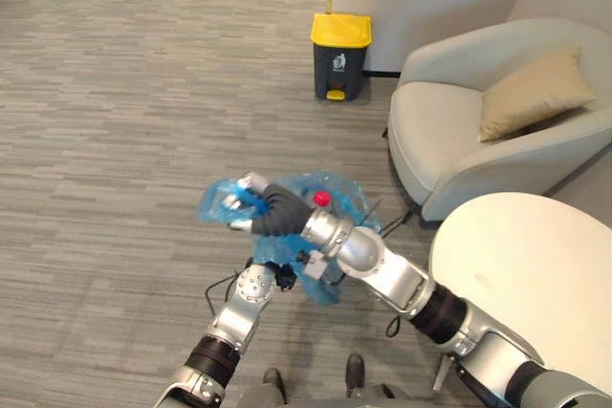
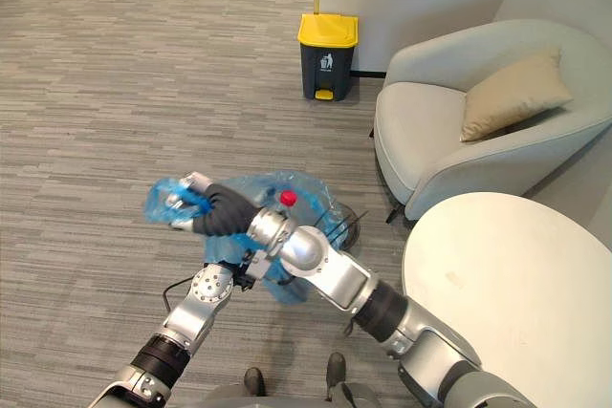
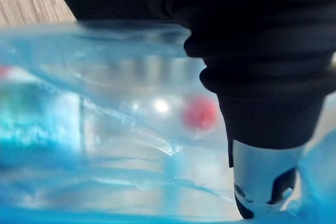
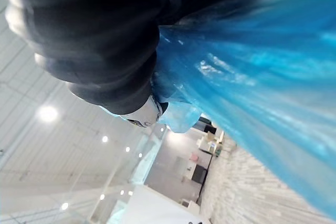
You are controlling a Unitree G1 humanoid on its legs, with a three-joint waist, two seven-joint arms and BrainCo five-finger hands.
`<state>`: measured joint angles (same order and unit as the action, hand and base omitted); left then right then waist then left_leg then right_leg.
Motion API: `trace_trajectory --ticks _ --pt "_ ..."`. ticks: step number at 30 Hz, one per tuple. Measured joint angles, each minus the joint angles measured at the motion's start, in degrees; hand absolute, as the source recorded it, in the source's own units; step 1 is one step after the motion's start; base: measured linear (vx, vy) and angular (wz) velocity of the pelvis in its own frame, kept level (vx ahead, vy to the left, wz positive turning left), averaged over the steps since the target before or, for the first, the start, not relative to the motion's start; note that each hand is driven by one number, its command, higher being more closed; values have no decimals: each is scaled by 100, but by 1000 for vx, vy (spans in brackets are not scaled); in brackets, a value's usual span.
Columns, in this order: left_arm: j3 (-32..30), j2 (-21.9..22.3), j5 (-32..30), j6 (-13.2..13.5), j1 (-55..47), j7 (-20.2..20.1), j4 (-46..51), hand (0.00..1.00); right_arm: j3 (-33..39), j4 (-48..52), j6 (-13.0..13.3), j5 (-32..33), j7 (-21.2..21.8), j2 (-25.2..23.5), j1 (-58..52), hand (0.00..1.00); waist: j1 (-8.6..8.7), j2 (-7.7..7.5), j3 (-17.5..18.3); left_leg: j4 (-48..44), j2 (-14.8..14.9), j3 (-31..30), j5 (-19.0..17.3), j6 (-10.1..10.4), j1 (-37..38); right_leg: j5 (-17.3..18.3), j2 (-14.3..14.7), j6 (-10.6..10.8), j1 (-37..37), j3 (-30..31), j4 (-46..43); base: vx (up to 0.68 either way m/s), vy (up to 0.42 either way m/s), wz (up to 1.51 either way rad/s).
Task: Gather rubbish on tea table into small bin, then transfer packed bag to large trash can.
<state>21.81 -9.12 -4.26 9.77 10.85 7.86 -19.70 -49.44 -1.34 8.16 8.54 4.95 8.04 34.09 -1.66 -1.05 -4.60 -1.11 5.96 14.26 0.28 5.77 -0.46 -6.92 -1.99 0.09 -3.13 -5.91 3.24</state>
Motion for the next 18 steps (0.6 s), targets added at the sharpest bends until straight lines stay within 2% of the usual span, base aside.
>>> trace_trajectory --ticks 2,4,5,7,10,18 --pt "137 5 -48 -33 178 89 -74 0 -109 -259 -34 0 -19 -136 49 100 -95 1 0 39 4 -22 48 16 19 -20 22 -8 11 -21 1 -5 -5 3" --pt "181 14 -52 -43 278 142 -75 0 -269 -515 -90 49 -24 -265 185 100 -95 1 0 40 7 -59 54 17 33 -22 29 -9 45 -46 5 -5 2 8" --pt "243 13 -81 -44 370 225 -75 100 -363 -676 -94 62 -48 -361 235 100 -98 1 0 38 7 -88 54 17 44 -22 29 -8 79 -68 19 -2 10 13" --pt "325 14 -108 -43 526 271 -75 100 -443 -907 -99 233 -125 -466 252 100 -115 2 0 33 4 -152 54 17 48 -22 25 -8 121 -115 32 -6 14 14" --pt "440 2 -115 -43 685 376 -75 100 -498 -1134 -102 327 -135 -539 252 100 -228 3 0 32 2 -177 53 18 46 -31 25 1 158 -136 92 -5 15 5" --pt "544 -15 -86 -42 684 473 -76 100 -513 -1161 -102 429 -158 -537 252 100 -222 4 0 32 -5 -221 51 18 32 -31 24 1 173 -161 111 1 3 3"
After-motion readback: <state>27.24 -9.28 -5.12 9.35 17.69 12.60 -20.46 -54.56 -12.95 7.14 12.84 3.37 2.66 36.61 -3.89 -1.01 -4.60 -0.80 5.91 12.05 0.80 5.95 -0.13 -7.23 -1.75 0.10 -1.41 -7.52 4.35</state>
